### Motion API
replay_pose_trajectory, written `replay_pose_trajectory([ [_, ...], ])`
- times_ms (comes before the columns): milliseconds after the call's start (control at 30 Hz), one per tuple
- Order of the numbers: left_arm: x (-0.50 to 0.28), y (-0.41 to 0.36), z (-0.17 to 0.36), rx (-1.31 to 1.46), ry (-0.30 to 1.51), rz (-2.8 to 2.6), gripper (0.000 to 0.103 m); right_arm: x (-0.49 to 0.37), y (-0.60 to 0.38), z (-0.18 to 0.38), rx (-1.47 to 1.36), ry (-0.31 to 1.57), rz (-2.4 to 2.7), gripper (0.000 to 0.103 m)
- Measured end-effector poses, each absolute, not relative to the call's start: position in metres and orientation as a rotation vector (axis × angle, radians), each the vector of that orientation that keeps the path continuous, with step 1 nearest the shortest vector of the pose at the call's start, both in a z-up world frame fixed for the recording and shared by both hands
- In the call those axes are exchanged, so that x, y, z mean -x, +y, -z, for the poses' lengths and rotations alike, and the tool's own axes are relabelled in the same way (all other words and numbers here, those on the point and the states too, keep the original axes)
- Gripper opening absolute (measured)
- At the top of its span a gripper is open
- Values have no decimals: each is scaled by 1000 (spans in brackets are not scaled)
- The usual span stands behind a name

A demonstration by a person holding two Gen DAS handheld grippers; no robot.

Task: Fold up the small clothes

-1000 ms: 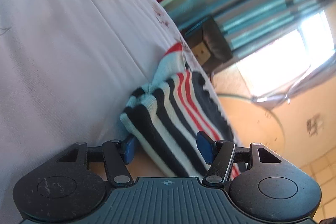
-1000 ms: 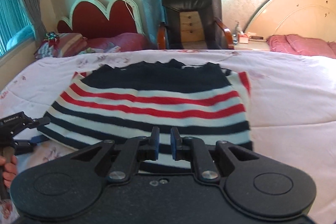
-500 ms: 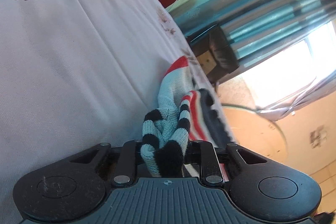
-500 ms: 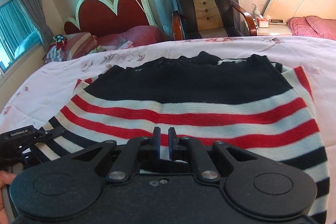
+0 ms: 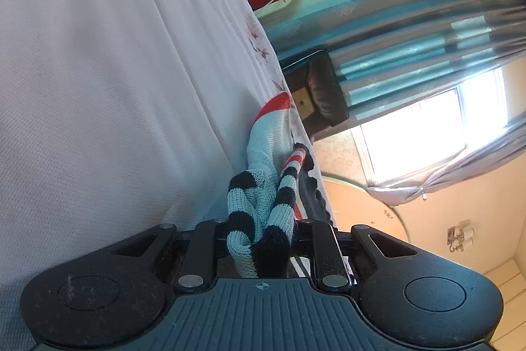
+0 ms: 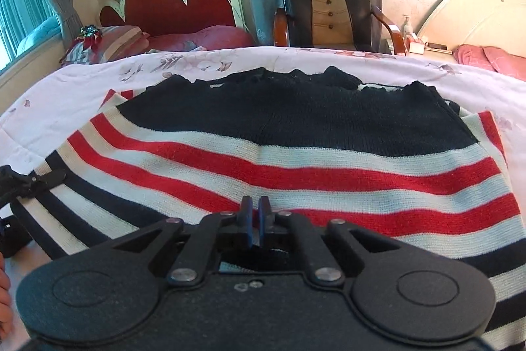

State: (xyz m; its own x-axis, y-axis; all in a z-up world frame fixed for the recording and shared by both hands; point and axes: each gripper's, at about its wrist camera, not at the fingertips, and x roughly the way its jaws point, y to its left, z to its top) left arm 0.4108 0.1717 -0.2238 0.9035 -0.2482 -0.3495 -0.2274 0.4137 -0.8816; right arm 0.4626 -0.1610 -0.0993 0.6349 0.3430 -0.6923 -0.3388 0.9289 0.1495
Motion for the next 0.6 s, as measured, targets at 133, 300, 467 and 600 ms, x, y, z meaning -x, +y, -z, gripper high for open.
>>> replay_pose_trajectory([
  [133,-409,175,218,1154,459,33,19,-467,-154,98,32,809,-379,3],
  [300,-412,174,207,1114,454,48,19,-468,-154,100,33,806,-377,3],
  [467,-412,176,199,1123,471,49,19,-469,-156,101,8,803,-378,3],
  [600,-418,163,166,1105,429,129,19,-470,-162,103,-23,803,-388,3],
])
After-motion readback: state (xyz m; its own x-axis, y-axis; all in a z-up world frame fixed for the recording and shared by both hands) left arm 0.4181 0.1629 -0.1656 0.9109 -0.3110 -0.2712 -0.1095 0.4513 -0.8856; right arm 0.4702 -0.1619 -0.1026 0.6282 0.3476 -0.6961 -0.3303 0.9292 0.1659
